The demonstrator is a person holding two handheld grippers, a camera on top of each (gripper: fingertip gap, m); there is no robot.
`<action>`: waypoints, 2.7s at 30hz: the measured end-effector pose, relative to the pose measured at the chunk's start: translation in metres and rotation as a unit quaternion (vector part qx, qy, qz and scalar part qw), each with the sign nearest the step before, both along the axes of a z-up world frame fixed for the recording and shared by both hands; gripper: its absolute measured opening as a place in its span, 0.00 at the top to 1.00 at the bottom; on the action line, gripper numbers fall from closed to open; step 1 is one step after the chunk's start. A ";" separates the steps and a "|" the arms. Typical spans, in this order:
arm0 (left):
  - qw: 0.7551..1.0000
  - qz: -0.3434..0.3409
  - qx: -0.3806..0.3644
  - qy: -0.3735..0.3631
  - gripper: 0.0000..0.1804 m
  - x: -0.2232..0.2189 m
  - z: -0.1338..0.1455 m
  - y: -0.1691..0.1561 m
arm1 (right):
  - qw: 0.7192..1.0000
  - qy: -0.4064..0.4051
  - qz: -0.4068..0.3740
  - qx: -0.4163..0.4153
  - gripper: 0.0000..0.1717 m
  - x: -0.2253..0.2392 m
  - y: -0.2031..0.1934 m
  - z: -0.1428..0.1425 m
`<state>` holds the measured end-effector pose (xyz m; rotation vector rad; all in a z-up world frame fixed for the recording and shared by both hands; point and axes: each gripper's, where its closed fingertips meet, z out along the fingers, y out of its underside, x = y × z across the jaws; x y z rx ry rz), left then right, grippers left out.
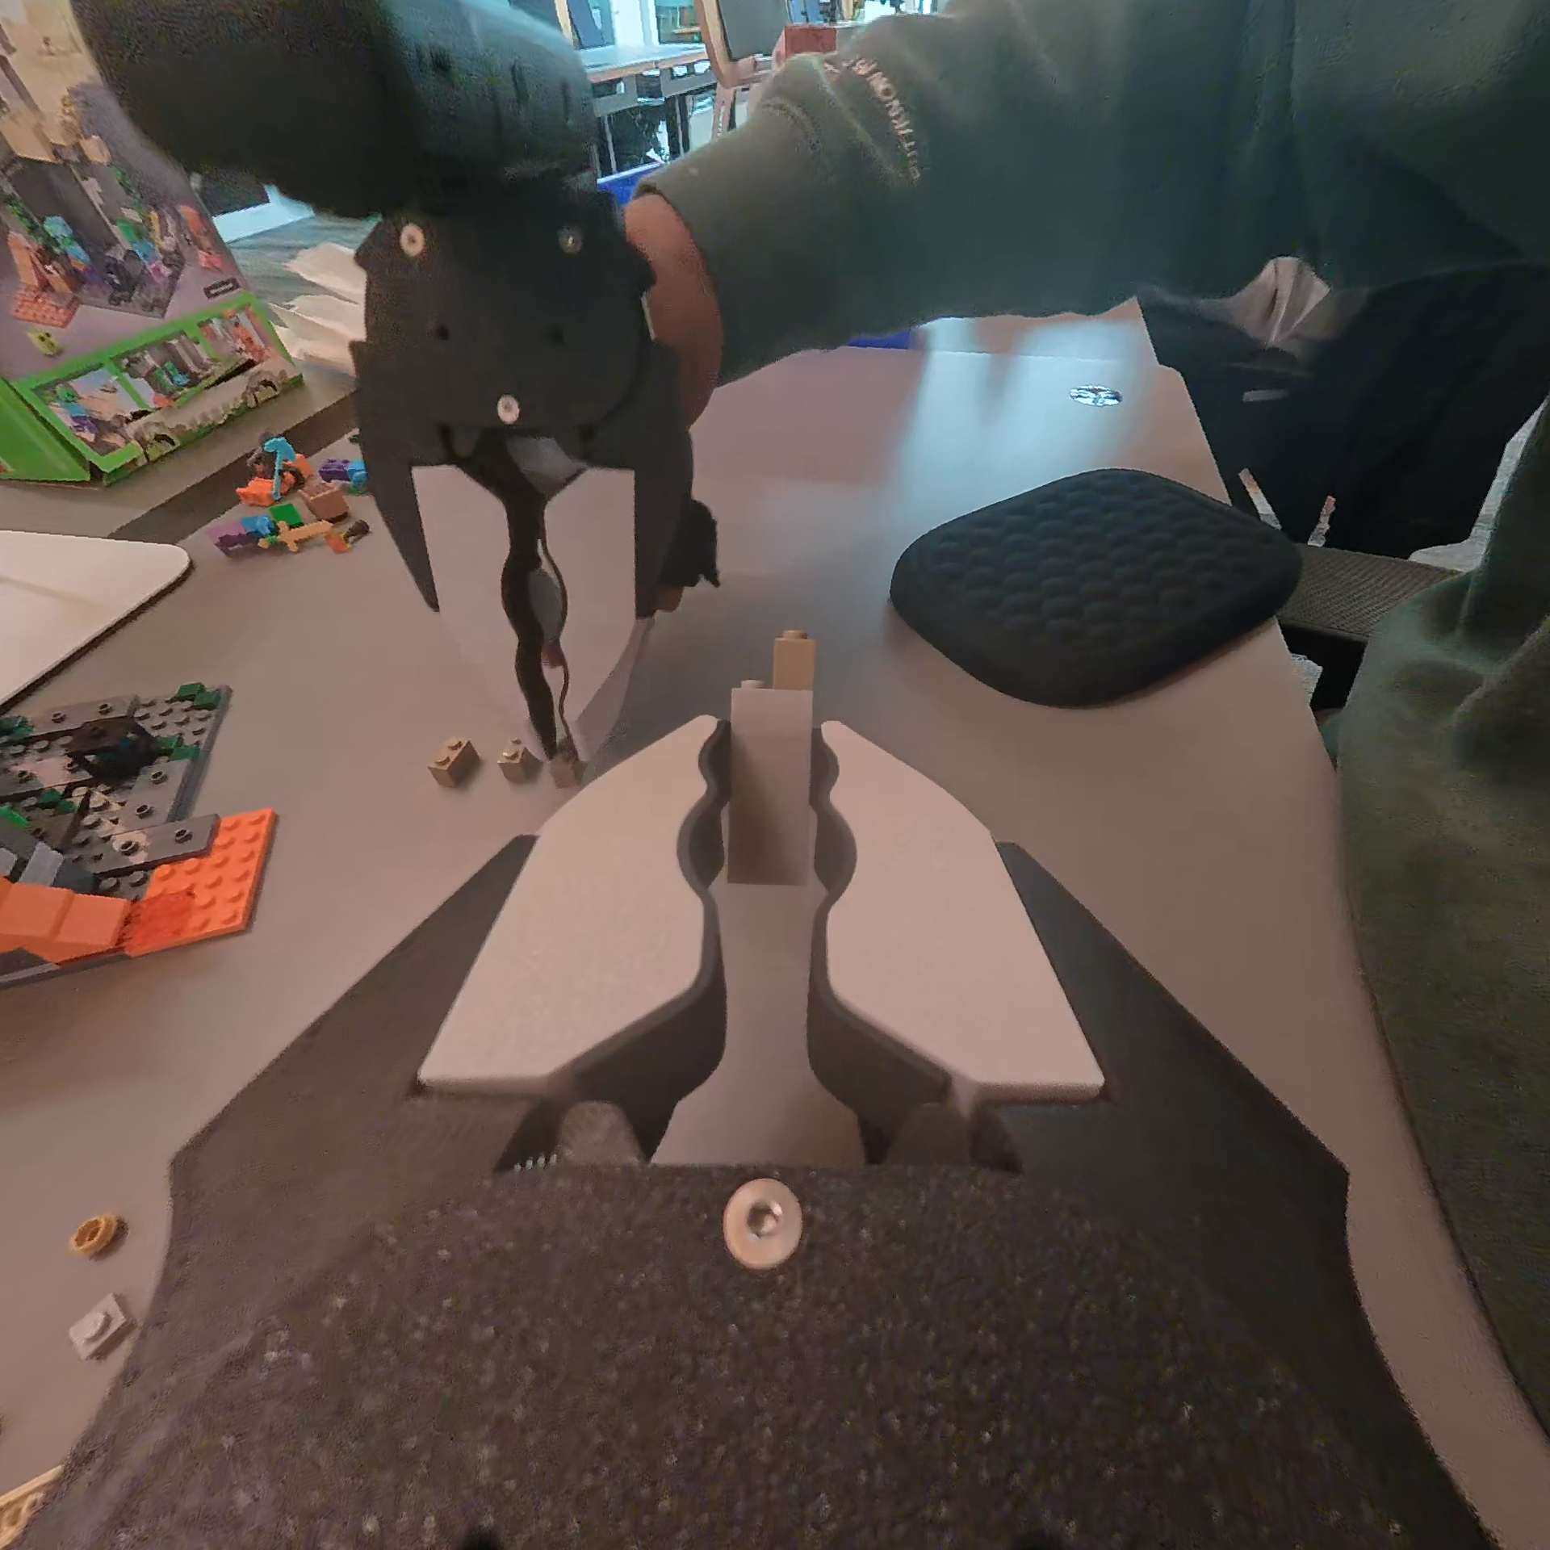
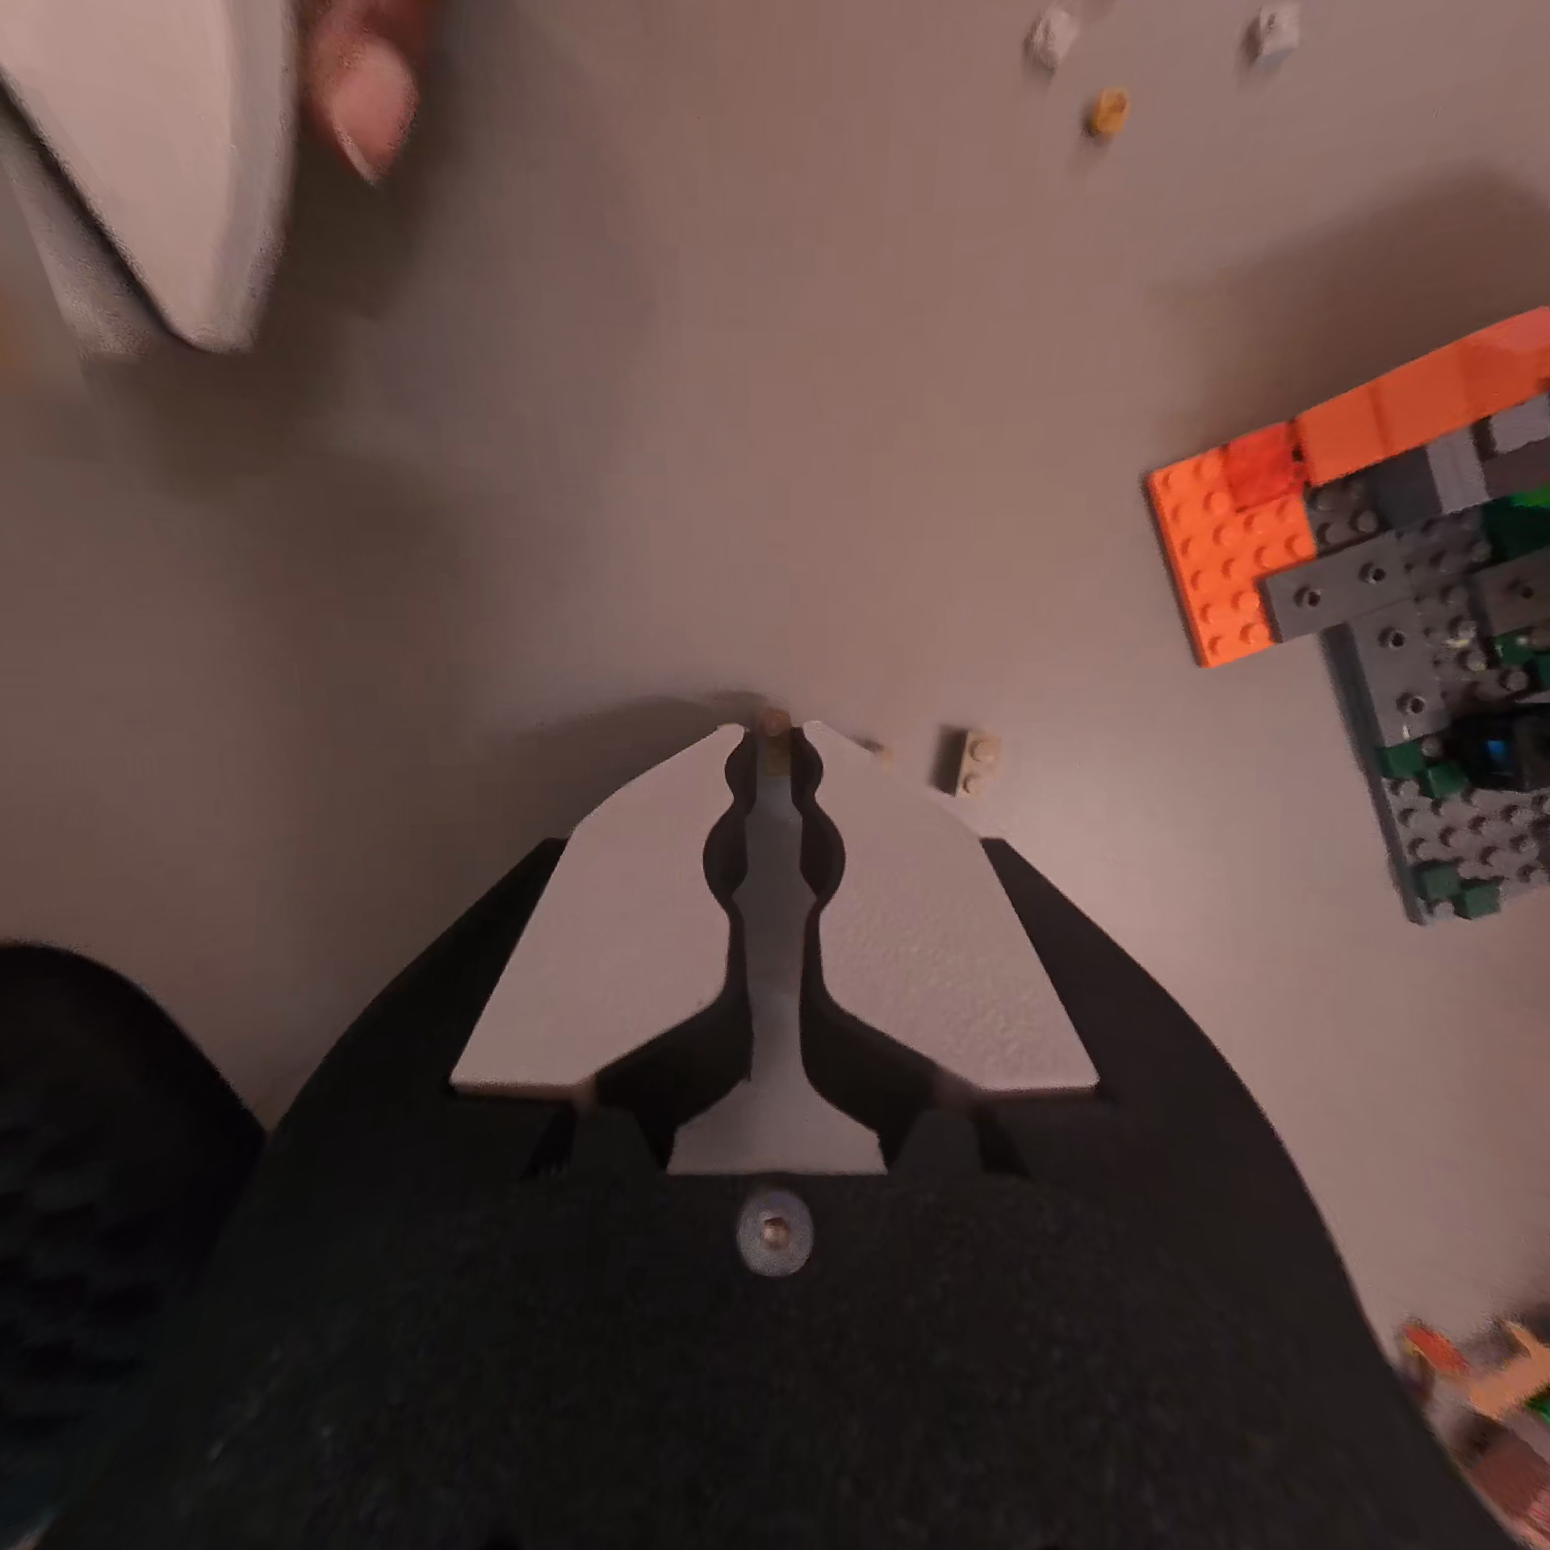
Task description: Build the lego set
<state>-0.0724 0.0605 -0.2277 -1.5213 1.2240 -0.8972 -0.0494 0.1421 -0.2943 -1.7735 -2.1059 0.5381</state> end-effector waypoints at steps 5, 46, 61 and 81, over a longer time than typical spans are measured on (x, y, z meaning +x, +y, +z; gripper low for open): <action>1.000 0.019 0.004 -0.010 0.91 -0.004 0.004 0.006 | 0.978 0.184 -0.006 -0.093 0.96 -0.028 -0.038 0.072; 0.955 0.082 0.245 -0.147 0.90 -0.016 0.092 -0.015 | 0.979 0.166 0.080 0.090 0.86 -0.050 -0.116 0.174; 0.956 0.079 0.229 -0.165 0.91 -0.012 0.096 -0.014 | 0.957 0.228 0.060 0.172 0.83 -0.052 -0.113 0.175; 0.952 0.082 0.216 -0.203 0.91 -0.020 0.108 -0.015 | 0.949 0.251 0.061 0.183 0.84 -0.066 -0.116 0.185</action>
